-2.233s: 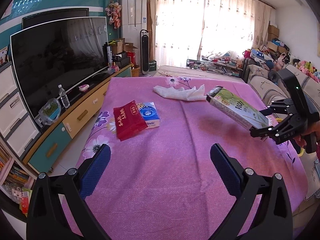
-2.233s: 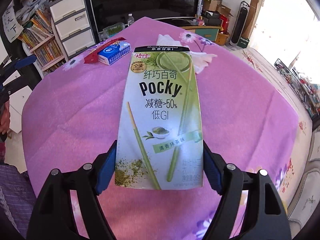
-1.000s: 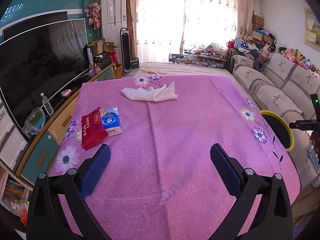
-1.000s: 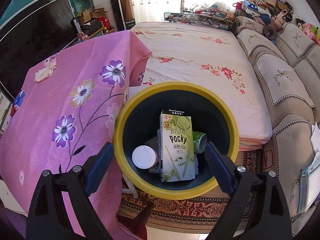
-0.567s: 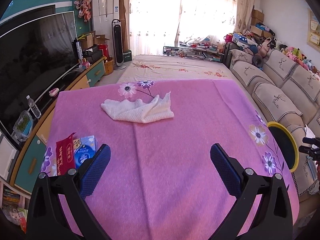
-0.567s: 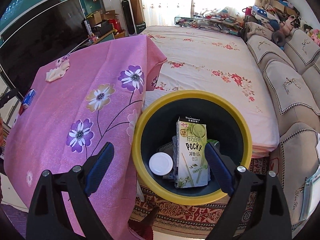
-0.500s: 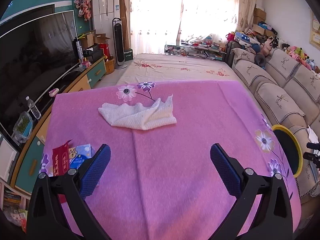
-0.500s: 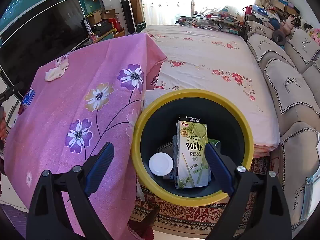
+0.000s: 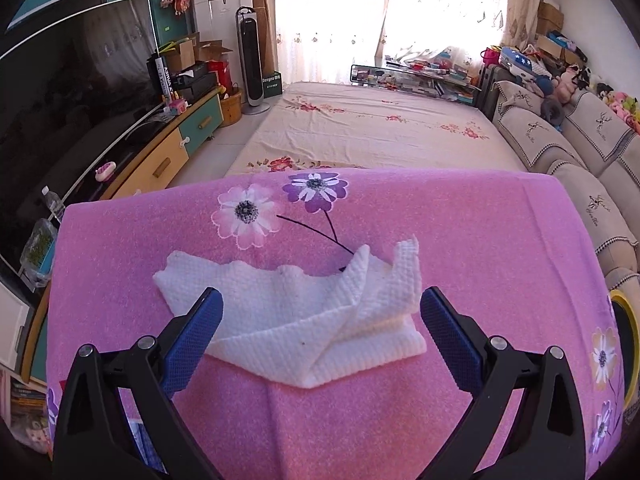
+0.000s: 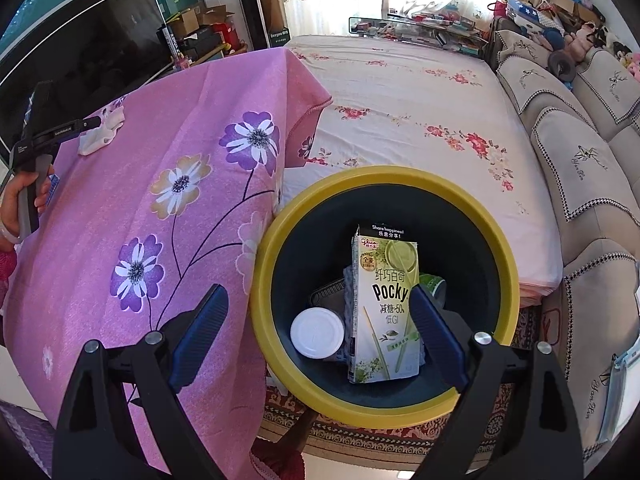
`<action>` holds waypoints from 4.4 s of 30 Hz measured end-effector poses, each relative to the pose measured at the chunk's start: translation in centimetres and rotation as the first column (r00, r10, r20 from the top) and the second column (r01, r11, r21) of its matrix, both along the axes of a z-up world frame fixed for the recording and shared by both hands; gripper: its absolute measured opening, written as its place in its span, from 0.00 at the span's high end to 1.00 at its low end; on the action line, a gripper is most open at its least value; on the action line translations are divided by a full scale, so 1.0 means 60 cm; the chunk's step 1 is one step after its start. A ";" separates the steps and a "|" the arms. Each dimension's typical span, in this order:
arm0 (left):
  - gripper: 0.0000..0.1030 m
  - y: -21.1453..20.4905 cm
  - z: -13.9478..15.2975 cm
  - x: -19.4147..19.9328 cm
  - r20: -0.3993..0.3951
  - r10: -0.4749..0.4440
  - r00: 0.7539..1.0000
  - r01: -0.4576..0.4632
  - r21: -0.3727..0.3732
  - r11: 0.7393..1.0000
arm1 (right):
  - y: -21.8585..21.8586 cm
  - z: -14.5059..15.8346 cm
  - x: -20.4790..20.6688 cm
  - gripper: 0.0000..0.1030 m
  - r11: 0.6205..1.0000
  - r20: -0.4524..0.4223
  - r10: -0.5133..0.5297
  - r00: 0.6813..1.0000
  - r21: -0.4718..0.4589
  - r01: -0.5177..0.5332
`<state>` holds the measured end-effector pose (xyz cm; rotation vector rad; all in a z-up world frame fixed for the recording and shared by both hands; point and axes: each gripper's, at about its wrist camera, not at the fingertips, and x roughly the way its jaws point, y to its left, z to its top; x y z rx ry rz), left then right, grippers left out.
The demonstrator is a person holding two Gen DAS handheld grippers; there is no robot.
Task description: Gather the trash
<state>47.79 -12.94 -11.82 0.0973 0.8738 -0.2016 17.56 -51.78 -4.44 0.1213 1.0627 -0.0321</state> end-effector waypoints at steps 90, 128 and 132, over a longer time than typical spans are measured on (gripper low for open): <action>0.05 -0.264 0.223 -0.578 0.248 -0.299 0.921 0.316 -0.032 0.948 | -0.001 0.103 -0.320 0.07 0.999 0.316 -0.052 0.947 0.008 0.052; 0.04 0.160 0.226 -0.759 0.295 0.157 0.942 -0.148 -0.054 0.988 | 0.216 0.202 -0.341 0.06 0.992 0.486 -0.018 0.874 -0.100 0.077; 0.04 0.156 0.225 -0.749 0.291 0.154 0.944 -0.147 -0.046 0.988 | 0.214 0.200 -0.337 0.06 0.992 0.483 -0.020 0.876 -0.099 0.077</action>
